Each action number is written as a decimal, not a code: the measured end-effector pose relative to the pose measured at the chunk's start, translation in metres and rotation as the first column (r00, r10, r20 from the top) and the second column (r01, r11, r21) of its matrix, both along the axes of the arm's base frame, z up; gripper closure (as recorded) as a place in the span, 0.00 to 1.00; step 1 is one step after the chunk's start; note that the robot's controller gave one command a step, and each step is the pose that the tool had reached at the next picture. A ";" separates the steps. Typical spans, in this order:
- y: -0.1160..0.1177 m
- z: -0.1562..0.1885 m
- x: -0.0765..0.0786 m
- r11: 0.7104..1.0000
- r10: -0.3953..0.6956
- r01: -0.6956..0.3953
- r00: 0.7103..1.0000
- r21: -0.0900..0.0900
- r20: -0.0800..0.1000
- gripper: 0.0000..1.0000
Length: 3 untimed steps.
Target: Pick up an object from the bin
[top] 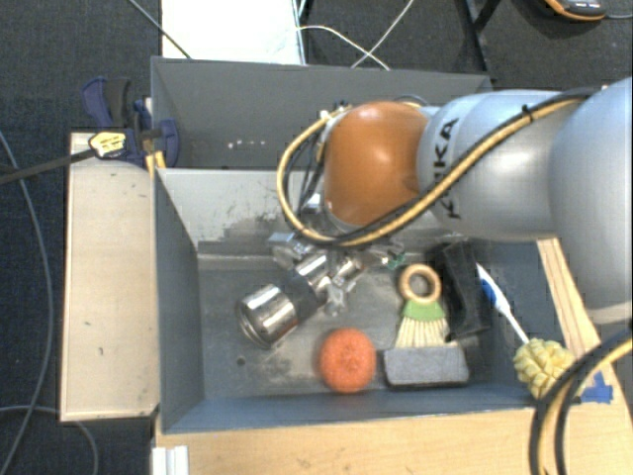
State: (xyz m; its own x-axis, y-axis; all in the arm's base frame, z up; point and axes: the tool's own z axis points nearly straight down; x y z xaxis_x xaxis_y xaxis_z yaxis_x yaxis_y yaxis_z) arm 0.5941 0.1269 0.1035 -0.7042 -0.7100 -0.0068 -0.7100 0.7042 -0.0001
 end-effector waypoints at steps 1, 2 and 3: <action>-0.024 -0.032 0.000 0.946 0.326 -0.326 0.945 -0.005 0.016 0.00; 0.029 -0.034 -0.004 0.988 0.156 -0.156 0.988 0.003 0.006 1.00; 0.029 -0.034 -0.004 0.988 0.155 -0.155 0.988 0.003 0.006 1.00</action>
Offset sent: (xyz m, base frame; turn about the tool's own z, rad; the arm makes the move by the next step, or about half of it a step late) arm -0.0038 0.0283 -0.0335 -0.1578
